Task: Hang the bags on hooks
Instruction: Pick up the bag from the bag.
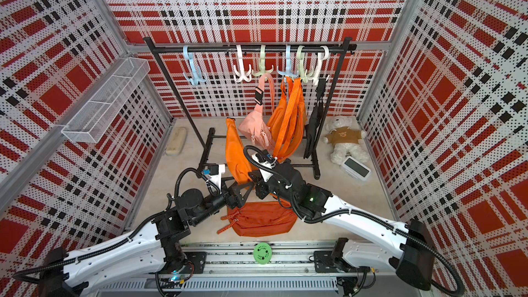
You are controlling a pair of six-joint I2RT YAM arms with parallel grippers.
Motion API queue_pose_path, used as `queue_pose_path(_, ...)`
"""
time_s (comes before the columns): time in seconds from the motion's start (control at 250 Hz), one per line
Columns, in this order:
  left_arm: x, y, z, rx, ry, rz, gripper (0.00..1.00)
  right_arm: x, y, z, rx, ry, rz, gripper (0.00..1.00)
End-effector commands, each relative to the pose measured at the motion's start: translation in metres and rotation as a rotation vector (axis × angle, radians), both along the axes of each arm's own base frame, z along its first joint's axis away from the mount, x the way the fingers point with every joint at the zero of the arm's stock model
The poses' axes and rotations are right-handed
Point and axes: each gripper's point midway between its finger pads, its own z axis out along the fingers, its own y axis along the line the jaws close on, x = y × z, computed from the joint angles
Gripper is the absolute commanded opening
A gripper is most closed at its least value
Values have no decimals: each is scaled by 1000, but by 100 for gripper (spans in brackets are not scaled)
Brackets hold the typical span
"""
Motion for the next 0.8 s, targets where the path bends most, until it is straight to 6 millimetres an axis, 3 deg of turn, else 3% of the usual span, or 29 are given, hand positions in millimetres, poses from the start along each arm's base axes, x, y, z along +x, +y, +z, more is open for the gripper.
queue_pose_path(0.0,6,8,46,-131,-74,53,93,-4,-1,19,76,-42,7,0)
queue_pose_path(0.232,15,16,55,-142,-82,87,92,-7,7,11,59,-42,46,0)
queue_pose_path(0.424,26,-10,50,-94,-48,39,87,-20,28,12,-45,-122,40,0)
queue_pose_path(0.588,26,-21,54,-71,-63,31,60,-17,33,4,-99,-116,14,0)
queue_pose_path(0.684,26,-17,56,-57,-65,40,40,-16,28,4,-79,-125,-7,0)
queue_pose_path(0.796,24,-8,57,-39,-69,63,23,-13,17,11,-66,-145,-48,0)
